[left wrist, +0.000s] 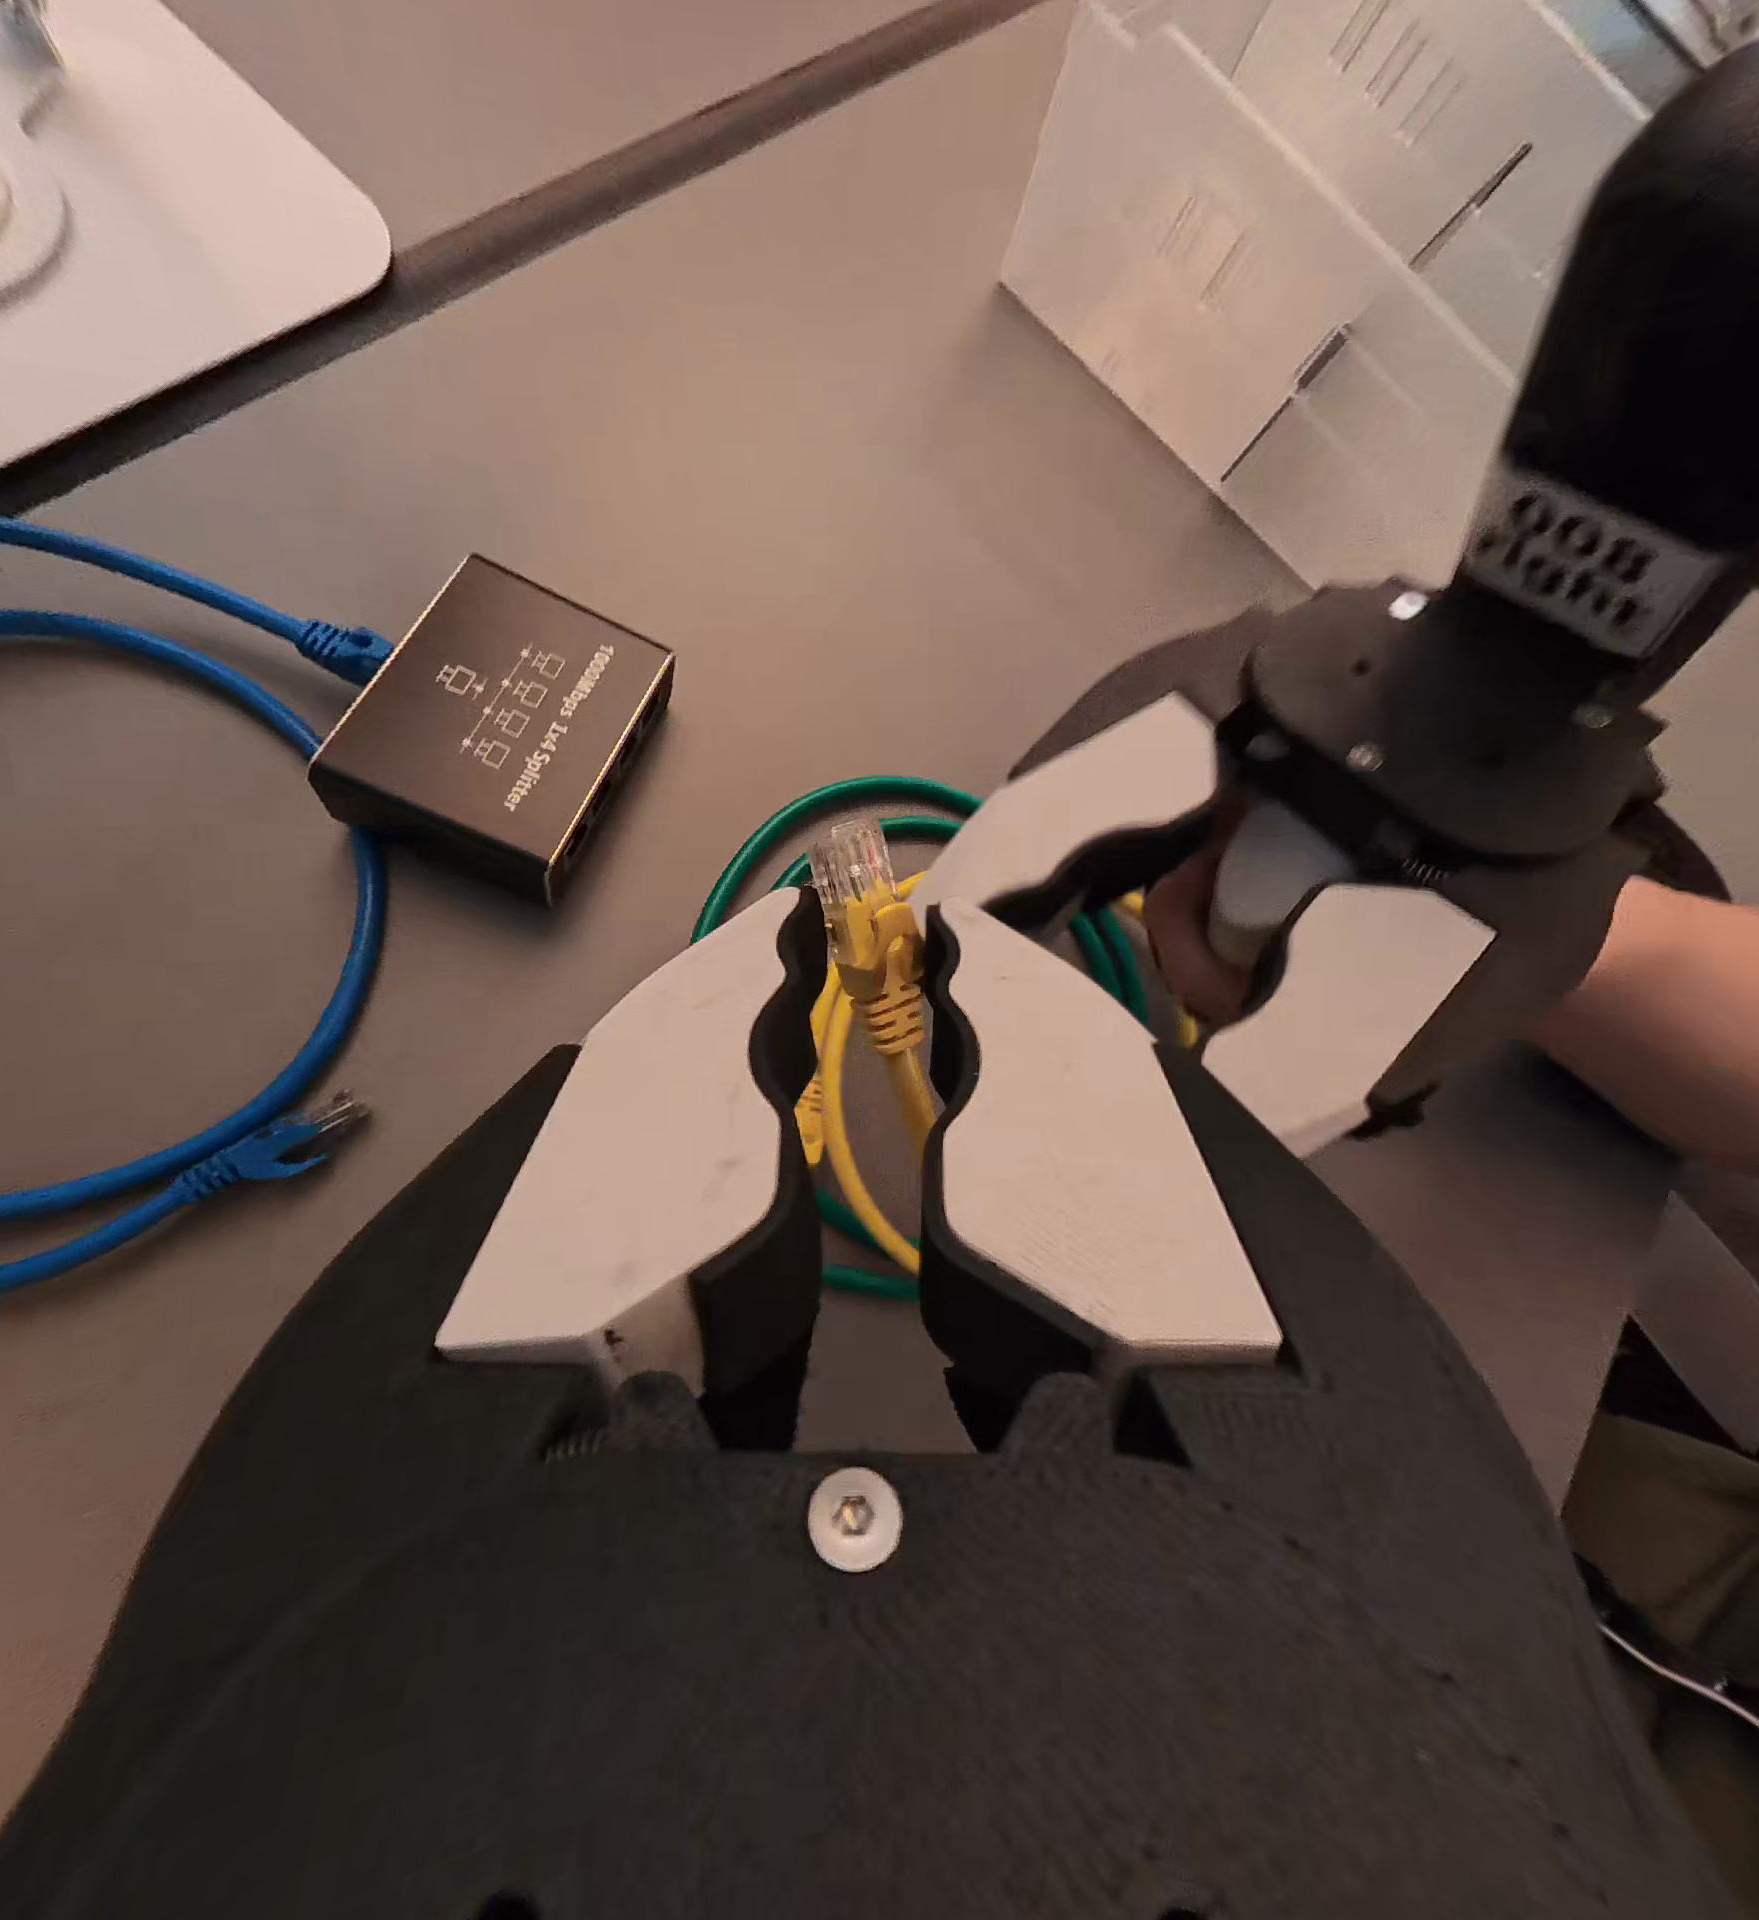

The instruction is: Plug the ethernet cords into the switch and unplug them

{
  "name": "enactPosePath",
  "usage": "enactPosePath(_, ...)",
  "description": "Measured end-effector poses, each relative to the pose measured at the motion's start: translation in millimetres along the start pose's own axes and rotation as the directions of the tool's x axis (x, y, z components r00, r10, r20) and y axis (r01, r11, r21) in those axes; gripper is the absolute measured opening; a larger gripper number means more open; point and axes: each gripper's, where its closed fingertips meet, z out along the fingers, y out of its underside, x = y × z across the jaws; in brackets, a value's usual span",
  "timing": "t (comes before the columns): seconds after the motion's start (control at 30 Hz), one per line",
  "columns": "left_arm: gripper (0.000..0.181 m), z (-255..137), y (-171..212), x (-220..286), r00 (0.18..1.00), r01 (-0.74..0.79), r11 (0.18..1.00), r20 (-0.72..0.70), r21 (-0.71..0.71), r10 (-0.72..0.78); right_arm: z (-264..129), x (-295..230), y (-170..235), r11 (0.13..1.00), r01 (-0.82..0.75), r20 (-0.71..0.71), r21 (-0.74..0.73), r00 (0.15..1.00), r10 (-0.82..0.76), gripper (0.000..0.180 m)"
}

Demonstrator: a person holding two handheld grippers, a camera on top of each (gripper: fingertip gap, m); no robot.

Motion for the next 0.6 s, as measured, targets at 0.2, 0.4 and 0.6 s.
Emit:
enactPosePath(0.2,0.017,-5.8,-9.2,11.7,0.999,-0.031,0.998,-0.016,0.055,0.032,10.9,-22.3,2.7,0.974,-0.226,0.206,-0.002,0.953,0.221,0.011)
enactPosePath(0.4,0.018,-20.9,-20.3,42.0,0.932,0.099,0.989,-0.358,0.109,-0.054,-1.5,-27.1,-0.4,0.985,-0.172,0.268,-0.019,0.948,0.171,0.007)
enactPosePath(0.6,0.050,-38.6,-21.8,59.3,0.749,0.190,0.978,-0.657,0.084,-0.089,-18.6,-51.1,1.4,0.993,-0.050,0.375,-0.109,0.923,0.087,0.007)
